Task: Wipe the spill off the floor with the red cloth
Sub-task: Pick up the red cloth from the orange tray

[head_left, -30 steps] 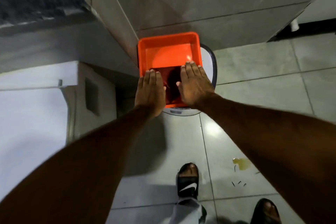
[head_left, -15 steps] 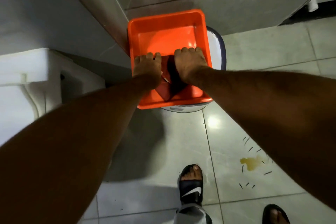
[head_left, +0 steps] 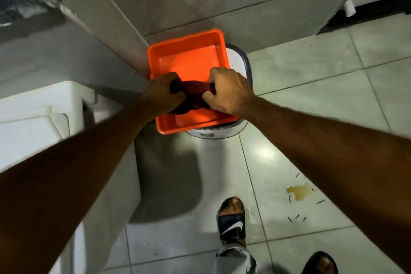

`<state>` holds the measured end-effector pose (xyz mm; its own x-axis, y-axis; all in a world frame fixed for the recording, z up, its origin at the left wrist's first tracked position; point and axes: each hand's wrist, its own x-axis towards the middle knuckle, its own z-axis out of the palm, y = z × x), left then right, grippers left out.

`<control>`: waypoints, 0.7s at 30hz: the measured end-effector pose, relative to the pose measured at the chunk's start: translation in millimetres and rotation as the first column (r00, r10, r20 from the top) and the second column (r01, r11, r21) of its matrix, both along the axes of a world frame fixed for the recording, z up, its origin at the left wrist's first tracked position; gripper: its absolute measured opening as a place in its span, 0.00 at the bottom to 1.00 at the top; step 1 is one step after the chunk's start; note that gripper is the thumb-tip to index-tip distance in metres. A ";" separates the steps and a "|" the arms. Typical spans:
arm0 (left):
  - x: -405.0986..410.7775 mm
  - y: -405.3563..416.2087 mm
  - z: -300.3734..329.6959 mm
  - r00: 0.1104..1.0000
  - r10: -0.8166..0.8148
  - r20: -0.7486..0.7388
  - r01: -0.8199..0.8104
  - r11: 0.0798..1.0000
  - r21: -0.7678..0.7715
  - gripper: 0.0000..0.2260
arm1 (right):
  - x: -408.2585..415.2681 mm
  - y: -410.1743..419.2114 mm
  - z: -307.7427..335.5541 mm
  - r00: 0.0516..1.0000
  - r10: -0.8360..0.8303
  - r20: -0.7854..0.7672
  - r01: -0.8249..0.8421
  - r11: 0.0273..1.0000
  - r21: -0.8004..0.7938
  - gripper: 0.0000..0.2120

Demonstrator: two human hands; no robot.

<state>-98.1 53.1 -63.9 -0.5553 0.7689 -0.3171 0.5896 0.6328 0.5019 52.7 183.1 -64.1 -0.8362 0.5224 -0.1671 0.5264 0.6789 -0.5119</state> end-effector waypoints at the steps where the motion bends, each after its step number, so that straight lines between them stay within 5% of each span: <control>1: 11.5 -0.1 11.0 1.000 -0.024 0.010 0.024 1.000 0.016 0.12 | 14.4 -1.1 7.7 1.000 -0.006 -0.028 0.006 1.000 0.000 0.15; 9: 133.0 24.2 65.8 0.967 -0.240 0.084 0.236 0.970 0.058 0.17 | 155.2 8.9 47.3 0.998 -0.070 -0.012 0.070 0.998 0.006 0.14; 14: 239.5 55.0 57.1 0.911 -0.367 0.186 0.357 0.930 0.088 0.15 | 258.1 22.1 41.4 0.990 -0.098 0.097 0.117 0.971 -0.207 0.30; 21: 355.5 94.9 1.7 0.872 -0.408 0.273 0.404 0.912 0.070 0.12 | 381.7 24.0 -14.6 0.955 -0.251 0.160 0.294 0.878 -0.377 0.08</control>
